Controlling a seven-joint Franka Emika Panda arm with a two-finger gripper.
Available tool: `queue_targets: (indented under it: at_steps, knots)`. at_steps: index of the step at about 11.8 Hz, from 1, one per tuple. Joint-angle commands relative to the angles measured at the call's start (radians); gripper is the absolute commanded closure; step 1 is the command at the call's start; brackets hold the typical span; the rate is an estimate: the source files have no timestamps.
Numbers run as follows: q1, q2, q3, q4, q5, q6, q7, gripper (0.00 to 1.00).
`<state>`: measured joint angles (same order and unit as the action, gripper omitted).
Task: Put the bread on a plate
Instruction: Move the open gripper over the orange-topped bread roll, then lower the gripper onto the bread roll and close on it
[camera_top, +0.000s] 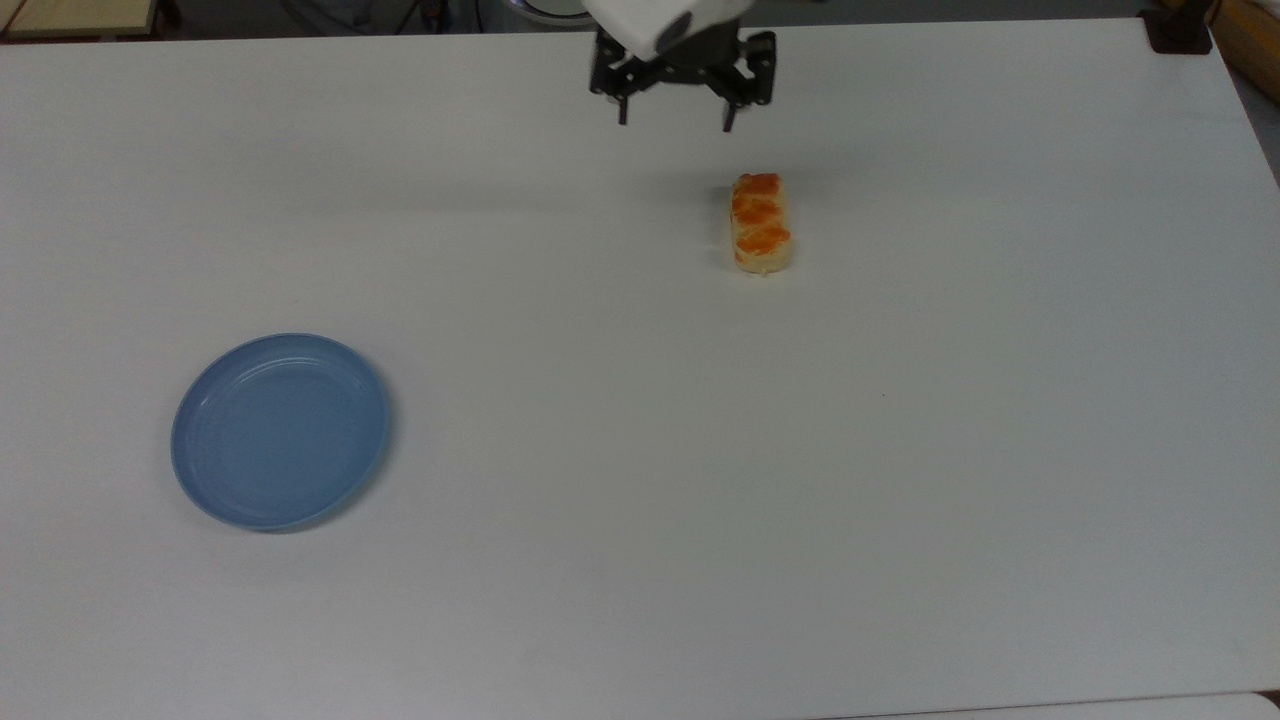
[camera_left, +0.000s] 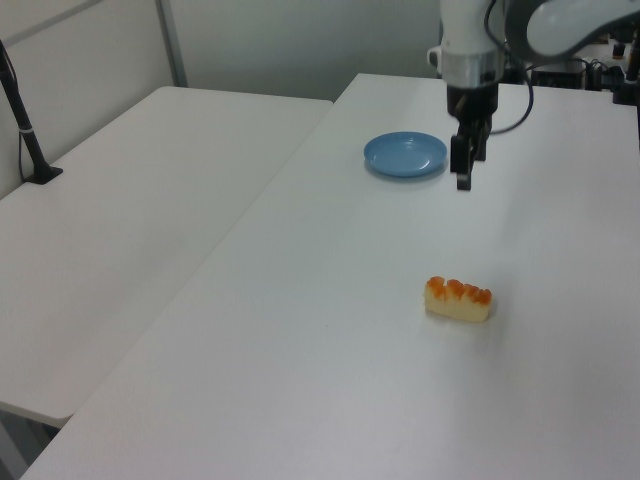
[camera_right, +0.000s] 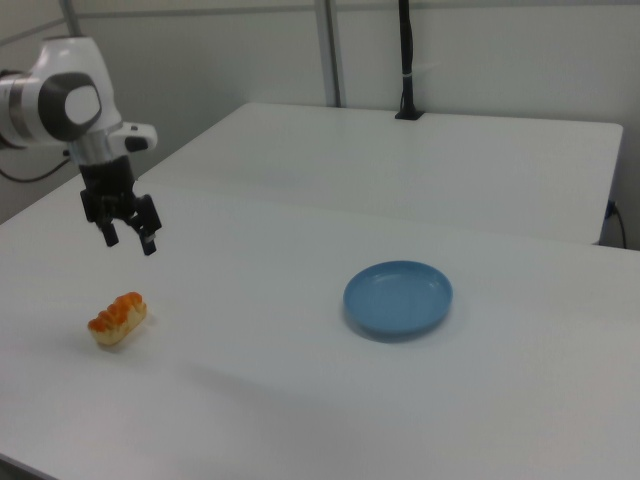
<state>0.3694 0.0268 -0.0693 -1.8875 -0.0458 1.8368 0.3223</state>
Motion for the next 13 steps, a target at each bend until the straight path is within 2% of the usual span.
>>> queue_targets:
  at_steps: [1,5,13]
  knots:
    - [0.061,0.060,0.003,-0.036,-0.002,0.080,0.072,0.00]
    - [0.124,0.168,0.002,-0.036,-0.032,0.160,0.162,0.00]
    - [0.177,0.289,0.003,-0.035,-0.034,0.268,0.207,0.00]
